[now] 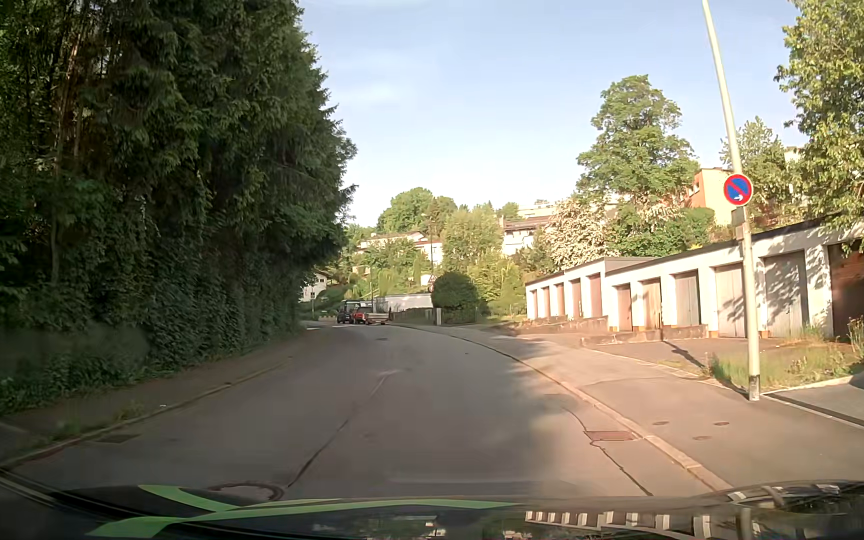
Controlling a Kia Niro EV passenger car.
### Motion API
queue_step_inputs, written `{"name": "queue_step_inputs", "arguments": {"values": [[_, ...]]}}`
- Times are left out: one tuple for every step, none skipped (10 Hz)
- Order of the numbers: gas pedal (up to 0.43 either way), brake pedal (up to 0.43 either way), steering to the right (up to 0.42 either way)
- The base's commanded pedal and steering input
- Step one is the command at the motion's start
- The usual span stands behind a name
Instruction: Follow the waypoints while adhering to traffic rules and regulations
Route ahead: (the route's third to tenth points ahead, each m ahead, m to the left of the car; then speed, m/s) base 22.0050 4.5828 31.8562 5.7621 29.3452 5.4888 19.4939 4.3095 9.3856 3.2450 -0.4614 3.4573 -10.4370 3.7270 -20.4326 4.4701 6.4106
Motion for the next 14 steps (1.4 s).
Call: {"name": "queue_step_inputs", "arguments": {"values": [[0.059,0.0,-0.009],[0.059,0.0,-0.01],[0.047,0.0,-0.01],[0.028,0.0,-0.011],[0.02,0.0,-0.011],[0.02,0.0,-0.012],[0.02,0.0,-0.014],[0.02,0.0,-0.016],[0.02,0.0,-0.016],[0.02,0.0,-0.018],[0.02,0.0,-0.023],[0.02,0.0,-0.029],[0.02,0.0,-0.035],[0.02,0.0,-0.036]]}}
